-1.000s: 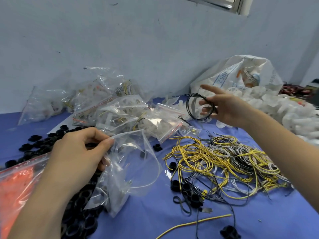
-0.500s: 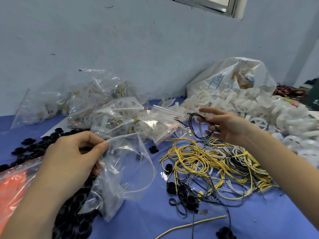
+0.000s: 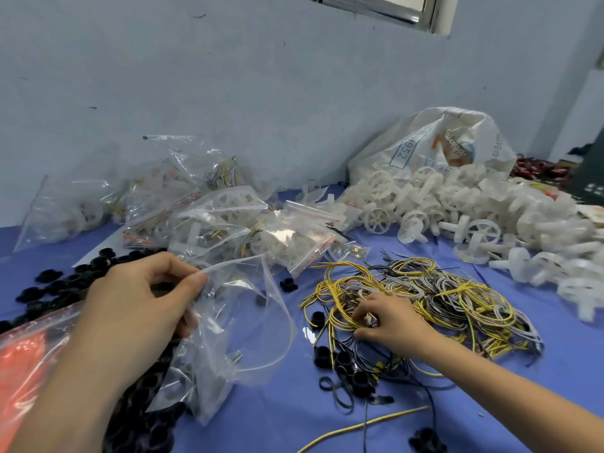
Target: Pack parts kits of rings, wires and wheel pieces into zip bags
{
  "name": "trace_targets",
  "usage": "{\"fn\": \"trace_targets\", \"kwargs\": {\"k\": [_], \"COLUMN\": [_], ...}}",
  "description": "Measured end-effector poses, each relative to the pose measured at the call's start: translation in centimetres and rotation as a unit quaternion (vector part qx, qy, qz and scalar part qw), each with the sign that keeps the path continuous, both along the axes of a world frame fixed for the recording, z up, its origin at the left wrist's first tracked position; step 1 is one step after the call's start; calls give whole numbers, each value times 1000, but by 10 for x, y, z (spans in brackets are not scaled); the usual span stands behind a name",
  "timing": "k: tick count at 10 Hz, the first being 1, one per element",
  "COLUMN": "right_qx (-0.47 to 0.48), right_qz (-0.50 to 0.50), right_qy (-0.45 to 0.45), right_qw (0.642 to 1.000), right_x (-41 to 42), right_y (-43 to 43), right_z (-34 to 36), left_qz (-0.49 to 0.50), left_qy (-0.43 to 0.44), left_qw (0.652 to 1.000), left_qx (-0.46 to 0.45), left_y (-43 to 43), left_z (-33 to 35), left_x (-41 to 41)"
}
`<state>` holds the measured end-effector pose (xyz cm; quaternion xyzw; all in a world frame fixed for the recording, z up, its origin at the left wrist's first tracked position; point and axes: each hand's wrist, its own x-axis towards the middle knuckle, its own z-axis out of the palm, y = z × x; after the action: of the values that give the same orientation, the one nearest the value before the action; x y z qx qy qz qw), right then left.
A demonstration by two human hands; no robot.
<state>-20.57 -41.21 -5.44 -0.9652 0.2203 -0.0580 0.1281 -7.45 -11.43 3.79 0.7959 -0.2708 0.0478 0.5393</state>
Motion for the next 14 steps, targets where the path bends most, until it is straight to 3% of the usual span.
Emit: {"fn": "trace_targets", "kwargs": {"k": [1,2,3,4,5,6,8,11,12,13,14], "right_qx": [-29,160,512,763,787,769,789,642,356,138,39], "right_qz": [-2,-45,-29,179,246,167,-65,-163,-83,49,222], "right_qy": [-49,-203,-394,-328,-166,-55,-72,-167,-35,53,40], "right_qw": [998,965,763,527,540,614,606,731,930,988,973], "right_x": [1,-1,-7,-12,6,31,74,121,101,85,48], "right_y": [1,9,27,65,122,155,148,140,141,138,126], "right_z": [1,31,90,138,135,102,66,56,55,75,116], "left_qz": [-3,-10,-2,-6,-34,-43,-43,-89,-91,-86,-71], "left_qy": [4,5,6,6,4,-22,-27,-9,-5,-1,-6], "left_qw": [1000,1000,1000,999,998,998,999,994,993,993,991], "left_qx": [-1,-3,-28,-38,-49,-39,-18,-56,-72,-81,-111], "left_y": [0,1,-2,-9,-14,-15,-15,-27,-31,-34,-37], "left_z": [0,1,-1,-3,-2,1,-5,-6,-6,-8,-14], "left_x": [0,-1,0,-2,-8,-10,-4,-17,-21,-23,-19]}}
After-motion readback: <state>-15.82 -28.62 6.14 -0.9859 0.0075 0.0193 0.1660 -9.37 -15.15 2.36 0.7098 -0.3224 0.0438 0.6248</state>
